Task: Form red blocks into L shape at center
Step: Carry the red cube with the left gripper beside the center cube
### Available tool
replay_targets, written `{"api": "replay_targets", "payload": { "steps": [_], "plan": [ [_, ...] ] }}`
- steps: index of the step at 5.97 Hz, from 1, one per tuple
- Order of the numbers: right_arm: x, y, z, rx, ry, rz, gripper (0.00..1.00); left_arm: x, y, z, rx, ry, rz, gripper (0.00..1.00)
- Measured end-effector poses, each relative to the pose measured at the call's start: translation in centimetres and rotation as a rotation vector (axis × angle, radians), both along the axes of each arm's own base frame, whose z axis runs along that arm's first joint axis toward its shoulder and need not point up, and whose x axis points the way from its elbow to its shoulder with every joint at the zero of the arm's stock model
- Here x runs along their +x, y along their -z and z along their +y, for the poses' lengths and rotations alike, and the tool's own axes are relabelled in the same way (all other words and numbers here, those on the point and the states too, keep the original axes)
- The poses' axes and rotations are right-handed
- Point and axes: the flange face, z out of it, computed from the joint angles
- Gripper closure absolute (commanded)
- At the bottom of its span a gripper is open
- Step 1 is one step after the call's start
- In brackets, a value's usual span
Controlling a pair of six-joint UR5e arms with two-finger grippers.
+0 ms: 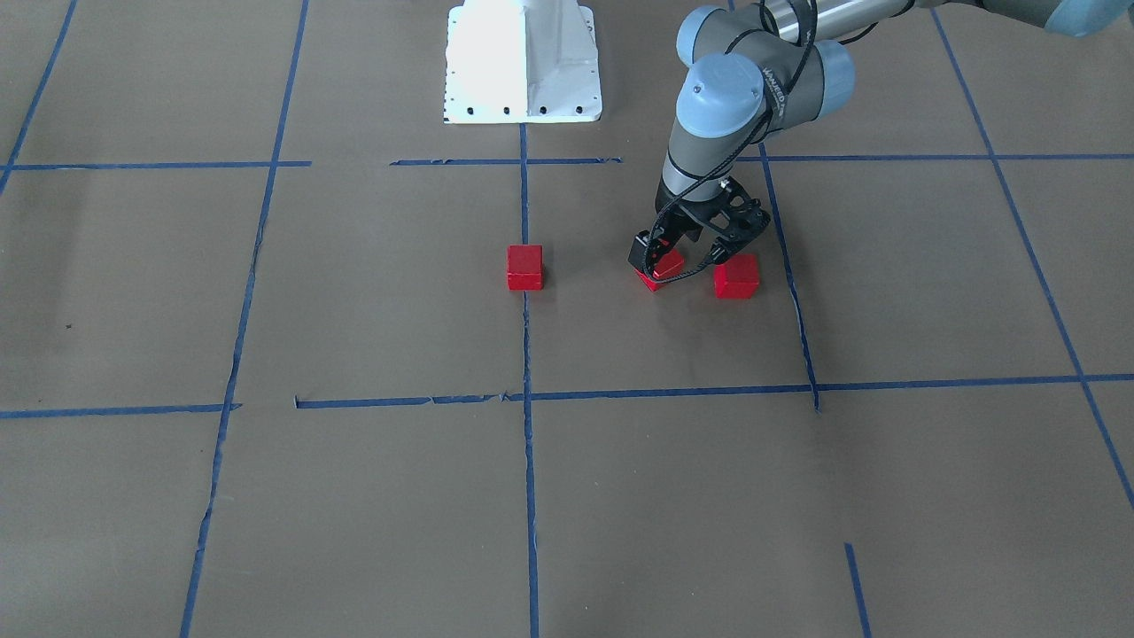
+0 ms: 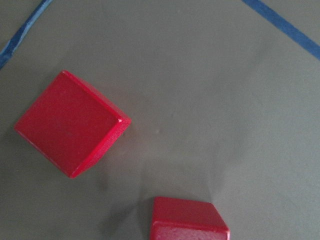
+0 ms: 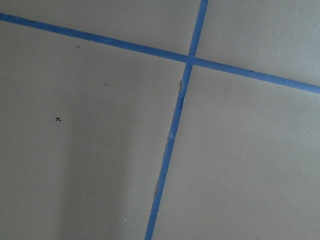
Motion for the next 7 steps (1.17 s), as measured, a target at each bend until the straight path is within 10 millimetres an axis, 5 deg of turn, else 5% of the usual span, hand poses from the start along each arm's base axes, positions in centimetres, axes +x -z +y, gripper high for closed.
{"api": "replay_targets", "payload": {
  "steps": [1,3,4,7],
  "plan": [
    [0.0,0.0,0.0,0.000,0.001,0.000,0.01,0.7,-0.7,0.2,0.003,-0.002,-0.017,0.09],
    [0.0,0.0,0.0,0.001,0.001,0.000,0.01,1.6,-1.4,0.5,0.013,-0.007,-0.030,0.71],
    [0.0,0.0,0.0,0.000,0.001,0.000,0.01,1.9,-1.6,0.5,0.024,-0.012,-0.021,0.92],
    [0.0,-0.1,0.1,-0.002,0.001,0.000,0.01,0.8,0.1,-1.1,0.104,-0.040,0.010,0.96]
  ]
}}
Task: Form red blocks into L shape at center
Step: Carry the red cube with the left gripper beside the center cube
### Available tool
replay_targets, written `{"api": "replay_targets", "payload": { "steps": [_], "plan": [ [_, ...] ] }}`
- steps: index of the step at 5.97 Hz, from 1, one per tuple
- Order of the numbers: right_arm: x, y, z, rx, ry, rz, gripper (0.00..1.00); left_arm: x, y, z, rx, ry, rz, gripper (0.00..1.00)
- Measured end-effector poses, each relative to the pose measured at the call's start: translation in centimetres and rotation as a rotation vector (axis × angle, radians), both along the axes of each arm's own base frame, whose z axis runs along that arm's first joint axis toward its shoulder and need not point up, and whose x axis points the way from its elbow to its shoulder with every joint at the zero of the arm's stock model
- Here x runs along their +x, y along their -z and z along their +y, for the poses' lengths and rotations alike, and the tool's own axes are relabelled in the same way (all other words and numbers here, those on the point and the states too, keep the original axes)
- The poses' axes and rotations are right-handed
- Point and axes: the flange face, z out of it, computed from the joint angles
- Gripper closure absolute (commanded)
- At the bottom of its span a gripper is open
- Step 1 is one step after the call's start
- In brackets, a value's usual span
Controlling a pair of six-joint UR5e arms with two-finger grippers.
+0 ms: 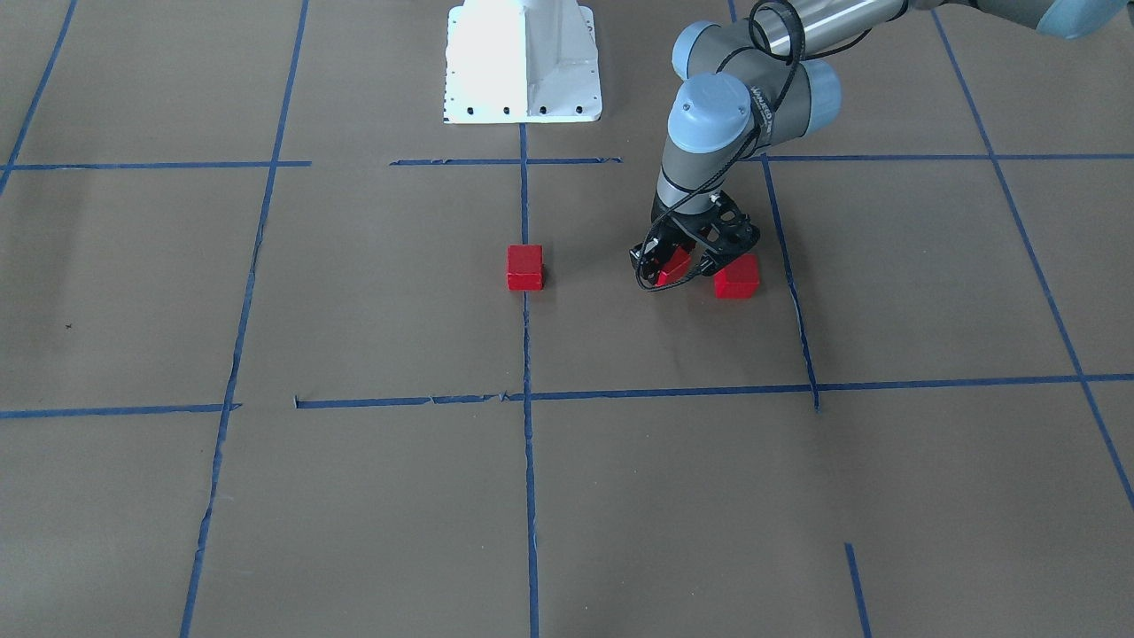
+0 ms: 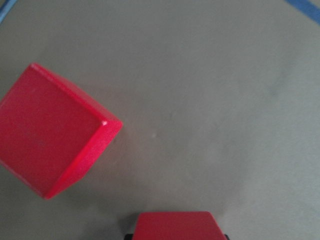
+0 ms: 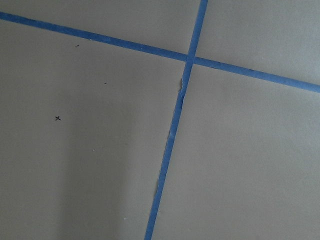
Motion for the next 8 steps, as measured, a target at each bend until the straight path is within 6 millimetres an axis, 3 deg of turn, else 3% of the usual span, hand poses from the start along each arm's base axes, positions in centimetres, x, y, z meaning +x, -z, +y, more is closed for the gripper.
{"api": "replay_targets", "payload": {
  "steps": [3,4,6,8],
  "plan": [
    [0.0,0.0,0.0,-0.001,-0.003,0.000,0.01,0.5,5.4,-1.8,0.282,-0.185,0.022,1.00],
    [0.0,0.0,0.0,-0.003,-0.004,0.001,0.01,1.5,7.0,-2.7,0.369,-0.242,0.015,1.00],
    [0.0,0.0,0.0,-0.005,-0.006,0.001,0.01,6.6,11.4,-6.0,0.400,-0.275,-0.004,1.00],
    [0.0,-0.1,0.0,-0.007,-0.006,0.002,0.01,10.3,13.4,-7.2,0.385,-0.297,-0.025,1.00]
  ]
}}
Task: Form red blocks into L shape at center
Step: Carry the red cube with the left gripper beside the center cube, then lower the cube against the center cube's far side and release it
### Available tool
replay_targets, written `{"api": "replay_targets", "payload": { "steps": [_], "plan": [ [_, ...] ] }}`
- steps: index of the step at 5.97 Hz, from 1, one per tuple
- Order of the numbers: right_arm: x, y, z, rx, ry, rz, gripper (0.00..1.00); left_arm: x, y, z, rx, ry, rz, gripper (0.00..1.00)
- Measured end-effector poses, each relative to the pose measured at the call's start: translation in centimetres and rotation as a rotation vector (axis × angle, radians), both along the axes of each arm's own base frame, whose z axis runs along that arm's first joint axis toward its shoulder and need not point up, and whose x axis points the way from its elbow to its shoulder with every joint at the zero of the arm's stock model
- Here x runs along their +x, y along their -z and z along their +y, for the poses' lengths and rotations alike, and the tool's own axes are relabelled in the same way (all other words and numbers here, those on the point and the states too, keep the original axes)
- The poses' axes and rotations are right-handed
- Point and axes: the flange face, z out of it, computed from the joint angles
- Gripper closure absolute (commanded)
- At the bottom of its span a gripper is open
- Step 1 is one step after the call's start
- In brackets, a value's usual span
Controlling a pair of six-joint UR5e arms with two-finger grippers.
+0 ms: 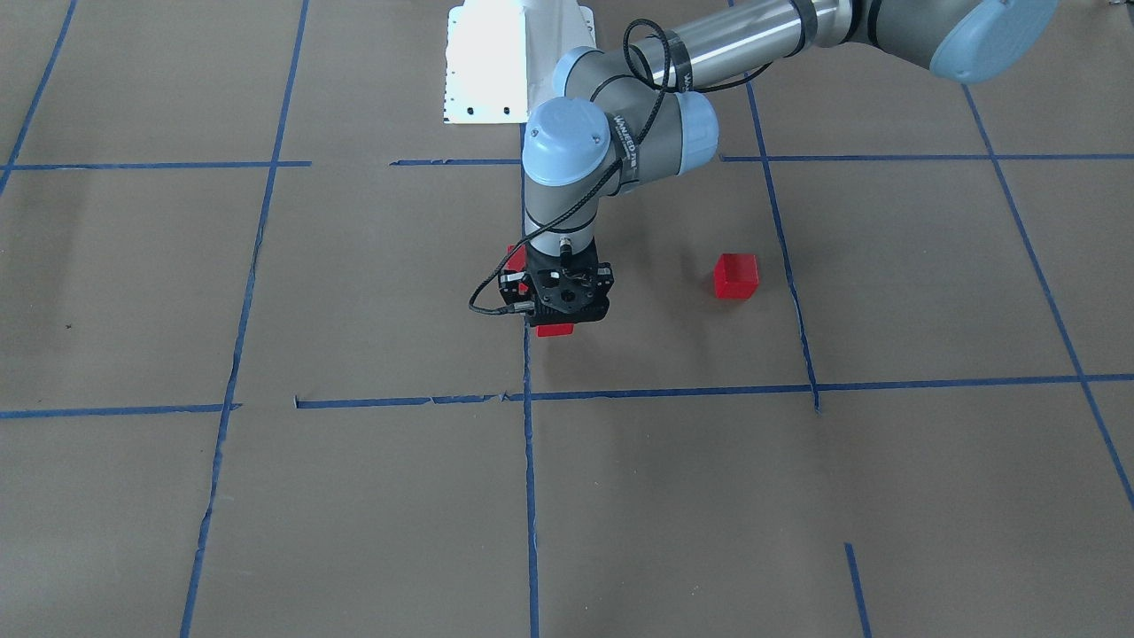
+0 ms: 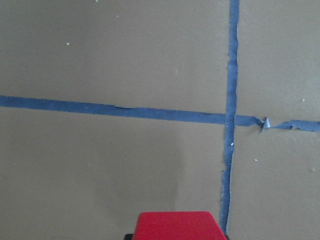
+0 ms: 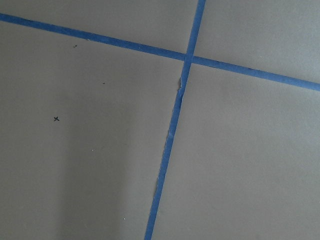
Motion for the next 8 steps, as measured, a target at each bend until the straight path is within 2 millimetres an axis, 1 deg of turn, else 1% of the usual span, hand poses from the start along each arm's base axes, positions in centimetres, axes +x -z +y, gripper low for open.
{"api": "replay_targets", "payload": {
  "steps": [1,2,3,5,8],
  "plan": [
    [0.0,0.0,0.0,0.000,0.000,0.000,0.01,1.5,0.2,0.4,-0.006,-0.015,-0.011,1.00],
    [0.0,-0.1,0.0,-0.001,0.001,0.000,0.01,2.4,0.2,1.1,-0.007,-0.031,-0.016,1.00],
    [0.0,-0.1,0.0,-0.002,0.001,0.000,0.01,3.1,0.1,1.8,-0.001,-0.050,-0.020,0.97],
    [0.0,-0.2,0.0,-0.003,0.001,0.000,0.01,3.7,-0.3,2.3,0.008,-0.075,-0.029,0.92],
    [0.0,-0.2,0.1,-0.003,0.001,0.000,0.01,4.5,-0.4,3.2,0.012,-0.097,-0.033,0.90]
  ]
}}
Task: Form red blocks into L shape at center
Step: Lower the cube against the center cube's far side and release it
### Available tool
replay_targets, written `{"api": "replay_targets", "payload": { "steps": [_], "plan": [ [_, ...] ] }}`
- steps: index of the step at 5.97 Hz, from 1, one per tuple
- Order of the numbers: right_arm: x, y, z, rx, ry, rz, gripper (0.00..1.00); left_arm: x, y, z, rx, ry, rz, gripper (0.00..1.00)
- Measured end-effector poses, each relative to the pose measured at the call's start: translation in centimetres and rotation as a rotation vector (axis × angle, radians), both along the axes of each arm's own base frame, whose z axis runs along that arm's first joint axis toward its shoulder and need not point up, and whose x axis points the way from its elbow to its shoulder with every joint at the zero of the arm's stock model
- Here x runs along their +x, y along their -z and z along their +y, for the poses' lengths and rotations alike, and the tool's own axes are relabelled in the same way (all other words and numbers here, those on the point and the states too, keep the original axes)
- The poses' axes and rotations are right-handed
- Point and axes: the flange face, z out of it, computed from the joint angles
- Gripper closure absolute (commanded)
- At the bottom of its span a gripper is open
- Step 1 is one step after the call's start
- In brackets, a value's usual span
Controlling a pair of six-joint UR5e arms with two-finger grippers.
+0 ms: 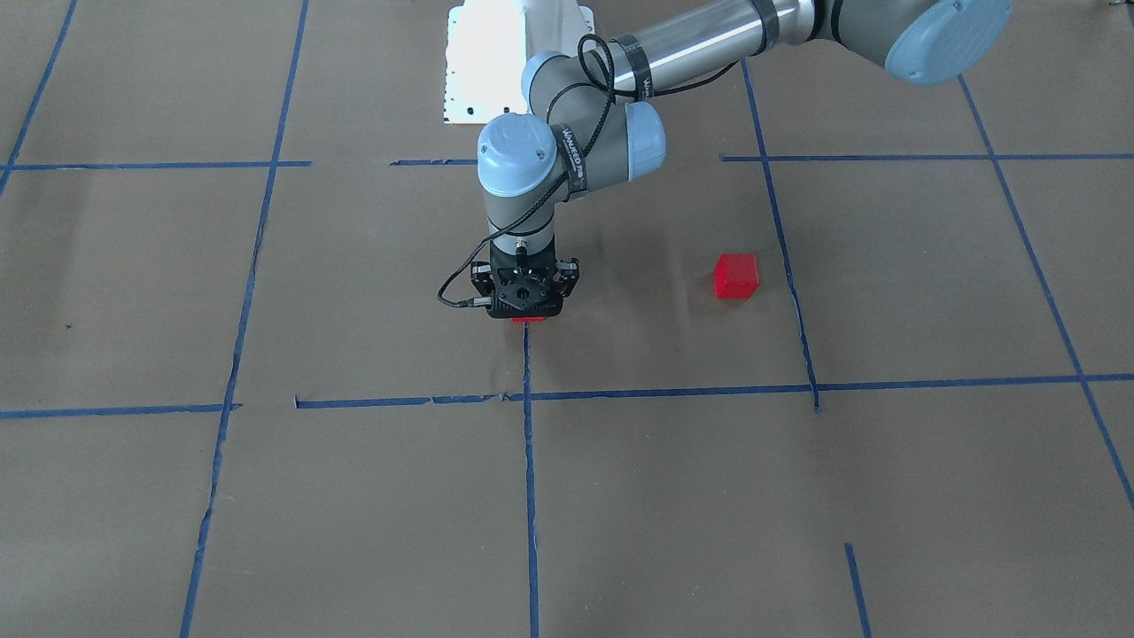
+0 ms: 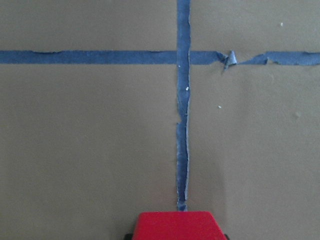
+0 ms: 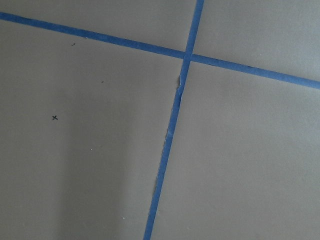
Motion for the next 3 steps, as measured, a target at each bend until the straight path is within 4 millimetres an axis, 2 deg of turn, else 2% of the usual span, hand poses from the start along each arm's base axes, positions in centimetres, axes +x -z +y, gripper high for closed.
{"api": "replay_targets", "payload": {
  "steps": [1,3],
  "plan": [
    [0.00,-0.01,0.01,0.000,0.001,0.000,0.01,0.13,0.00,0.19,0.009,-0.012,-0.001,0.88],
    [0.01,-0.04,0.03,0.000,0.001,0.001,0.01,0.19,-0.02,0.26,0.019,-0.023,-0.001,0.75]
  ]
}}
